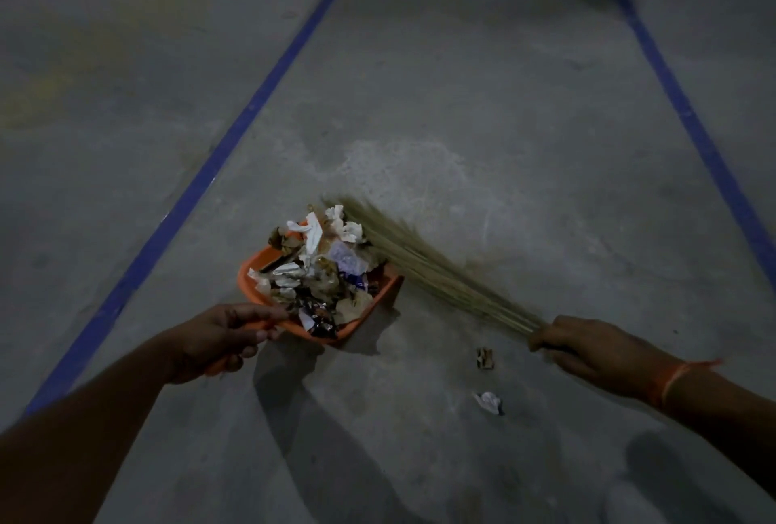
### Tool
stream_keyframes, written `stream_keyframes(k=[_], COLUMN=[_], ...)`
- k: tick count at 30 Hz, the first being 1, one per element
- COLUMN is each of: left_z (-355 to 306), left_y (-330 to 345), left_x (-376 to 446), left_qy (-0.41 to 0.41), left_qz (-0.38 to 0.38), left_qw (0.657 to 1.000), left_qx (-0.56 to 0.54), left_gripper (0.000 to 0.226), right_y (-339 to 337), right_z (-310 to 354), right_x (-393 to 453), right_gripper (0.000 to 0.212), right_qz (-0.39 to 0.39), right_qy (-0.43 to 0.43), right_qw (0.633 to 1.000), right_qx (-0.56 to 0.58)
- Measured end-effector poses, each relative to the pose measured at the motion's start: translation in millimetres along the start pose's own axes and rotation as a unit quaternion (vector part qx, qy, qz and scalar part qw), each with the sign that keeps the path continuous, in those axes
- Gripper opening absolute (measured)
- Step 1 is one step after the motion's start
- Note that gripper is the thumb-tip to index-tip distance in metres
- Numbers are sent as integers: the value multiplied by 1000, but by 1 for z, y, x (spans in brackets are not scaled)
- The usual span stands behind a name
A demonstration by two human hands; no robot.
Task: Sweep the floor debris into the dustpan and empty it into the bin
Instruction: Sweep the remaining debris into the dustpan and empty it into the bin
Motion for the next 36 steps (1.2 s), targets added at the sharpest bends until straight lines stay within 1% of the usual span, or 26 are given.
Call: stream_keyframes(k=[4, 9, 15, 24, 28, 31, 35, 36], left_z=[-1, 0, -2, -48, -91, -141, -249, -279], left_y=[5, 9, 18, 37, 57, 75, 112, 125], left_x=[0, -4, -11, -8, -3, -10, -14, -13], left_qy=[8, 25, 30, 49, 44, 44, 47, 47], left_qz=[8, 0, 0, 7, 12, 18, 49, 57], left_qw=[1000, 999, 999, 999, 998, 997, 995, 994], left_qx=[-8, -25, -23, 14, 36, 54, 72, 80], left_gripper=[42, 42, 39, 37, 37, 38, 39, 39], right_y=[9, 11, 18, 11, -16, -60, -149, -176], right_z=[16, 29, 33, 17, 0, -10, -35, -44], right_x=[-5, -20, -42, -60, -75, -90, -124, -135], right_gripper=[36, 30, 27, 30, 38, 39, 32, 32], right_qz=[-2, -16, -22, -51, -46, -44, -40, -50], right_qy=[-13, -32, -23, -3, 26, 42, 87, 103], right_qw=[1000, 999, 999, 999, 998, 996, 992, 989], right_qx=[18, 16, 11, 19, 44, 61, 85, 99])
Point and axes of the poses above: each hand's wrist, its own x-axis towards the middle knuckle, its own y-axis out of the palm, z = x × y, the point moved 10 cm from there along x, towards the middle knuckle, and after that the axes turned 1 degree about y, right-handed, at the moved point
